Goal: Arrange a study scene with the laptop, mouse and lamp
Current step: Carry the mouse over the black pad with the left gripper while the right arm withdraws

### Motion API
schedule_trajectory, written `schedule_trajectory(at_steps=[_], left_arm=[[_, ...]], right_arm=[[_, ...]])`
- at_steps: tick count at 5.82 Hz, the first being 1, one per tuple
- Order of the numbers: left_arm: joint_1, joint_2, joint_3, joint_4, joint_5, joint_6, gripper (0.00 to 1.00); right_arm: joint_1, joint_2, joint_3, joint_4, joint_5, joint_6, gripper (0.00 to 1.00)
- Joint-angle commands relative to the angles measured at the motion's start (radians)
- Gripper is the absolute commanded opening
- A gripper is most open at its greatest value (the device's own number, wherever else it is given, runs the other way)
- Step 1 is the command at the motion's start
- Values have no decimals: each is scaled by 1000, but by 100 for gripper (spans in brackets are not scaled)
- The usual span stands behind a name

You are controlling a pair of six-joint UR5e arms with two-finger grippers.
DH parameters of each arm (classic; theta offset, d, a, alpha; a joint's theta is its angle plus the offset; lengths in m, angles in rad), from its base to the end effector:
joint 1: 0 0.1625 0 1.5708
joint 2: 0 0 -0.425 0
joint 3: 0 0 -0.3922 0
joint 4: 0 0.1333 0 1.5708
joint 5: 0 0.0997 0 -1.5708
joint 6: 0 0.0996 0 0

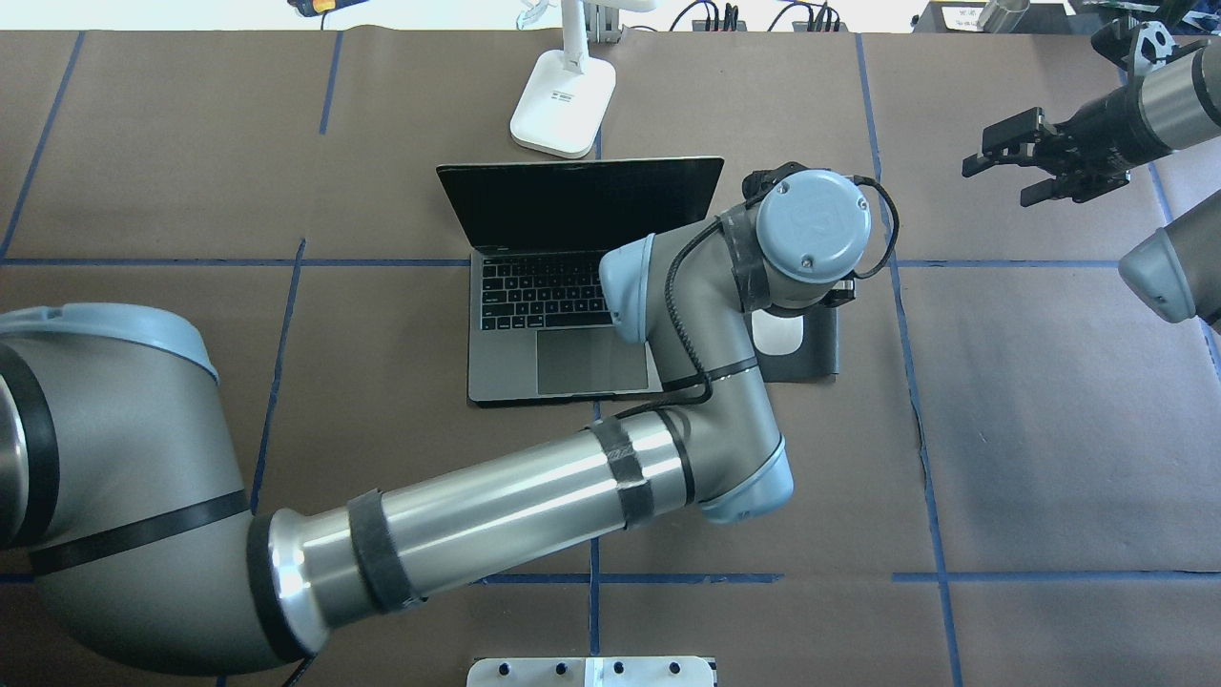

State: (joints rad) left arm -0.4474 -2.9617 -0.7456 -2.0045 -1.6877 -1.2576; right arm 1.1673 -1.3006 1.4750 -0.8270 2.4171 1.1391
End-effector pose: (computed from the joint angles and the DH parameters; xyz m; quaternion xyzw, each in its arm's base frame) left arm 0.7465 -0.4932 -0.0020 0.1300 0.4632 -0.0308 0.8761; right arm -0.1866 -0.5865 0.4649 0.0331 -0.5456 0.1241 0.8282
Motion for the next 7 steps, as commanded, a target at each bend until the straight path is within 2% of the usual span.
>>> schedule_trajectory(at_steps=[1,3,6,7], left_arm=[[-4,-118,263,-142,-1,1,4],[13,-119,285,-165,26,-9,10],[41,-122,301,-171,75,-57,27],[45,-122,301,-174,79,-57,39]], right_arm=[[2,1,-7,-3,5,-1,100],[2,4,-4,-1,11,1,100],[6,4,2,-1,14,1,100],[8,4,7,-1,19,1,100]])
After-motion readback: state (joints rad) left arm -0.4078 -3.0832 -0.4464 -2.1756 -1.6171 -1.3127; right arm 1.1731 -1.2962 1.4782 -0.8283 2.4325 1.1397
